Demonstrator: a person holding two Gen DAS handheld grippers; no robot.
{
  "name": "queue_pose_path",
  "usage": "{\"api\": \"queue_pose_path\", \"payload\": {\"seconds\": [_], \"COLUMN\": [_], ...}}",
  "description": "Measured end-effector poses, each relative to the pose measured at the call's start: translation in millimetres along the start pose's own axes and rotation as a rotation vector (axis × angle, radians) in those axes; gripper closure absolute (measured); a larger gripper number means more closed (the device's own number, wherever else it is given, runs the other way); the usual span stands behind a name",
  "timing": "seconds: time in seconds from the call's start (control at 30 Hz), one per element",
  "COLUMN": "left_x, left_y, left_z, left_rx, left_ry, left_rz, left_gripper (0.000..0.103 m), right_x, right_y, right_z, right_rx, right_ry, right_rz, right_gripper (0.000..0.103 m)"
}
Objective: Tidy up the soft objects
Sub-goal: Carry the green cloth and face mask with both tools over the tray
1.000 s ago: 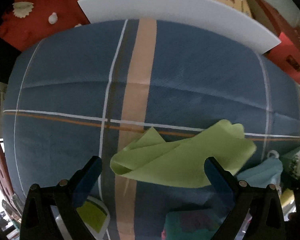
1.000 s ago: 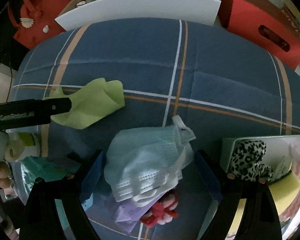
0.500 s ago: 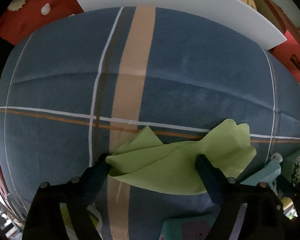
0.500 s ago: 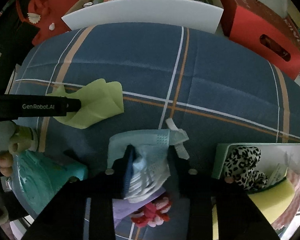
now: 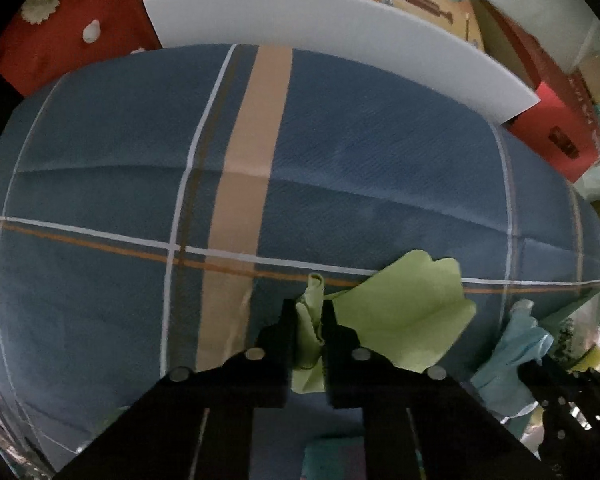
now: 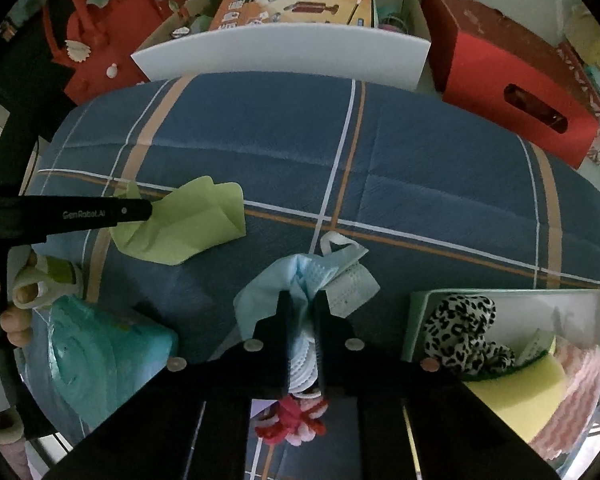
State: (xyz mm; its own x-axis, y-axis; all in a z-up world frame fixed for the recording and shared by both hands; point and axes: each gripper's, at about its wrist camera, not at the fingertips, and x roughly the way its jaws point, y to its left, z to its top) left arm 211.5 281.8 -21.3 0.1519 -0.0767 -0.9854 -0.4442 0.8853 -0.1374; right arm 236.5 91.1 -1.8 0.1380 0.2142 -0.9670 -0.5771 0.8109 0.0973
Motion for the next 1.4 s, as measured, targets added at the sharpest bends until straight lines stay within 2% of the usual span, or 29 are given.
{"api": "queue_pose_path", "payload": {"seconds": [0.13,0.33,0.47,0.67,0.8,0.9,0.93,1.03,1.17,1.4], "left_x": [-11.2,-55.9,-85.3,-132.5,-163.1,-181.3,-185.1,-192.9,-192.6,-179.2], "left_y": [0.1,3.1,-2.3,-8.0,-17.3,-25.8,-28.7,-41.7,-58.1,-114.8], "left_z": [-6.7,-24.5,-23.1,-48.8,-74.2,-104.5,-112.5,-139.8,-166.7,-185.6], "left_rx": [0.001,0.003,0.007,0.021,0.040,0.034,0.032,0.021,0.027,0.125], "left_ry": [-0.036,-0.127,-0.180,-0.286,-0.379,-0.441,-0.456,-0.521,-0.568,-0.547], "left_rz": [-0.018,-0.063,-0.067,-0.086,-0.150,-0.232,-0.238,-0.177,-0.221,-0.326], "left_gripper": [0.094,0.094,0.094,0.094,0.094,0.094,0.094,0.094,0.094,0.094], "right_x": [-12.6,-42.7,-69.3,-109.0,-131.3,-142.0,-144.8,-152.8,-158.3,-161.2], "right_y": [-1.8,-3.6,-6.9,-6.4,-4.6,-5.4,-7.7,-19.9,-42.7,-102.0], "right_z": [-5.1,-10.0,-19.1,-49.0,-73.5,-90.7,-97.4,-116.9,-141.1,-172.5], "right_rx": [0.006,0.023,0.053,0.105,0.145,0.194,0.218,0.306,0.416,0.577], "right_ry": [-0.024,-0.077,-0.140,-0.255,-0.338,-0.390,-0.405,-0.453,-0.489,-0.495], "right_rz": [0.008,0.008,0.011,0.010,-0.009,-0.028,-0.024,-0.030,-0.069,-0.158], "right_gripper": [0.094,0.094,0.094,0.094,0.094,0.094,0.094,0.094,0.094,0.094]}}
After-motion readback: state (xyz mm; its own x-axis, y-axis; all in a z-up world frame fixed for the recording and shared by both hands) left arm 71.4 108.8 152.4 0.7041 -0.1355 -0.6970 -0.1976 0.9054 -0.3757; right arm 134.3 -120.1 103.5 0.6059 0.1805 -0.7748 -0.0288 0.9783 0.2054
